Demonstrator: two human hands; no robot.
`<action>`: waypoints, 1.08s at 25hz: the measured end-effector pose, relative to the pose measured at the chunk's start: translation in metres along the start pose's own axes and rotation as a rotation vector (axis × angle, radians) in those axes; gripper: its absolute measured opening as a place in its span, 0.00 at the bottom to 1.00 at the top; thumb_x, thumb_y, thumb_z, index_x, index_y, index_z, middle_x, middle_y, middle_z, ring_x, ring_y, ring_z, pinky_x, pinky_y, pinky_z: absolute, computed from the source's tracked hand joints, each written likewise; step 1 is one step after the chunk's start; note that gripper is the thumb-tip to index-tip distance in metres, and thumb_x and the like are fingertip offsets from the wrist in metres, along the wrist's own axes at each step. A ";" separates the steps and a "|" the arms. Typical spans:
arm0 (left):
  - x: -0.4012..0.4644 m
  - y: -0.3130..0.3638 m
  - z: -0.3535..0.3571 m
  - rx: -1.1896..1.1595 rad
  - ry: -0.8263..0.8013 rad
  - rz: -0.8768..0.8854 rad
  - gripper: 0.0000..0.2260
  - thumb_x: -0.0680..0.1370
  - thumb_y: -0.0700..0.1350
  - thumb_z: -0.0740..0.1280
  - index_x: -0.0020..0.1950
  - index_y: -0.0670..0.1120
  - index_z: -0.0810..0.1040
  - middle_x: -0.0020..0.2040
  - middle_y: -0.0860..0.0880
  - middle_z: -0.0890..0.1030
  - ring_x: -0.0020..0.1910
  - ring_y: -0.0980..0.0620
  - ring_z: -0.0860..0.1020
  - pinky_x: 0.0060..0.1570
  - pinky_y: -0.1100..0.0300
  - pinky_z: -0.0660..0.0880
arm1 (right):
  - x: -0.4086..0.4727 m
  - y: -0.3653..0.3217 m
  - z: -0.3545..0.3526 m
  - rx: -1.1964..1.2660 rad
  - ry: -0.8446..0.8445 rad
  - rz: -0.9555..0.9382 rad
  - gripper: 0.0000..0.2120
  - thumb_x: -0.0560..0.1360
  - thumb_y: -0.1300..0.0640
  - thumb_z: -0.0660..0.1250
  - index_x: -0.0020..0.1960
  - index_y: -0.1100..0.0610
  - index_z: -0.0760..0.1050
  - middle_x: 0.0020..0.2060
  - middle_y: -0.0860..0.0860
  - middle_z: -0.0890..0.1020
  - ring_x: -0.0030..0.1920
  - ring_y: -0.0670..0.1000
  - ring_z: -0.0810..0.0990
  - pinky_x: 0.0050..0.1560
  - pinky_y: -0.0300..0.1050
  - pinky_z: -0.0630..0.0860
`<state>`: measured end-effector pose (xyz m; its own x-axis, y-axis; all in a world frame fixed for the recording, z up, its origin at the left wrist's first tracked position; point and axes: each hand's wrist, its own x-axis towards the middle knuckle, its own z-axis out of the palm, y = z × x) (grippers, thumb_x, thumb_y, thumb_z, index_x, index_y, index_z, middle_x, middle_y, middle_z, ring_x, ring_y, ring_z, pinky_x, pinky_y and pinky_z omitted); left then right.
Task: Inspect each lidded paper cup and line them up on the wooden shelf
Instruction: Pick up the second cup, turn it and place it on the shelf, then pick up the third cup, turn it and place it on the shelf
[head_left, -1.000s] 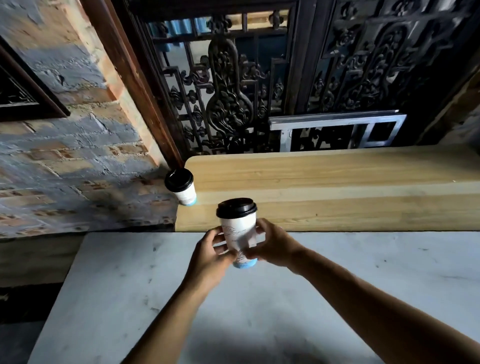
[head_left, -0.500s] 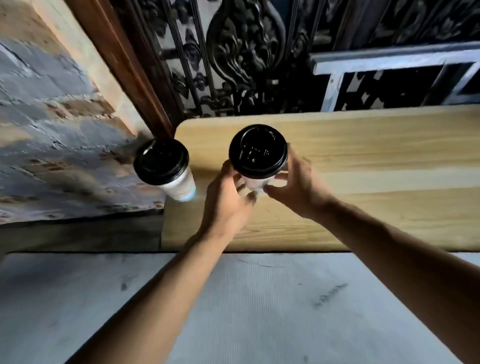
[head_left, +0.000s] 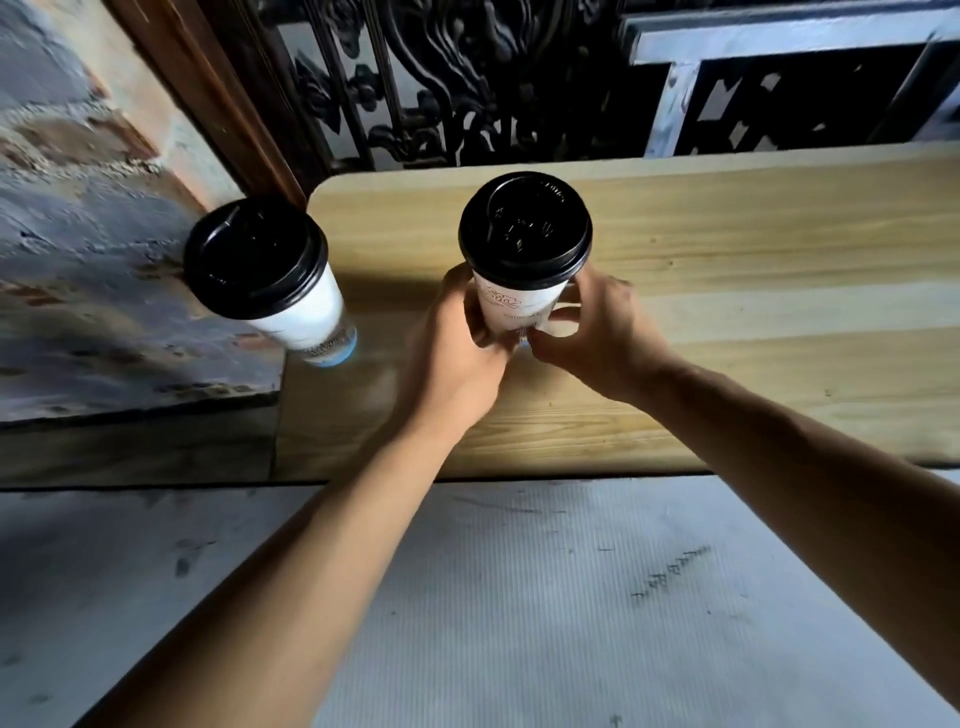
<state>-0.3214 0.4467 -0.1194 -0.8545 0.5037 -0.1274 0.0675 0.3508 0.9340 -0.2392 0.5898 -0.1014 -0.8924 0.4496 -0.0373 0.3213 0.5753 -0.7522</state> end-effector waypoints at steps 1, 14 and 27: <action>-0.002 0.000 0.000 0.010 -0.002 -0.009 0.29 0.69 0.41 0.77 0.69 0.49 0.74 0.59 0.51 0.86 0.57 0.57 0.85 0.61 0.48 0.82 | -0.002 0.000 0.002 0.005 0.007 0.017 0.27 0.67 0.56 0.74 0.64 0.60 0.74 0.55 0.53 0.86 0.53 0.52 0.86 0.55 0.52 0.84; -0.185 0.061 -0.018 0.330 -0.008 0.018 0.27 0.75 0.43 0.71 0.75 0.47 0.72 0.72 0.46 0.77 0.70 0.51 0.75 0.70 0.55 0.71 | -0.153 -0.031 -0.109 -0.164 -0.213 0.132 0.39 0.73 0.58 0.72 0.81 0.57 0.60 0.77 0.58 0.65 0.74 0.58 0.68 0.59 0.35 0.61; -0.514 0.107 0.093 0.504 -0.306 -0.306 0.50 0.63 0.51 0.80 0.81 0.48 0.60 0.79 0.47 0.67 0.77 0.47 0.66 0.77 0.54 0.64 | -0.453 -0.033 -0.211 -0.278 -0.535 -0.105 0.35 0.74 0.46 0.72 0.78 0.49 0.65 0.78 0.57 0.64 0.77 0.61 0.63 0.76 0.53 0.62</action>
<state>0.1728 0.2992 0.0153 -0.6936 0.4982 -0.5203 0.1413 0.8023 0.5799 0.2209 0.5115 0.0793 -0.9358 0.0167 -0.3521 0.2294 0.7873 -0.5723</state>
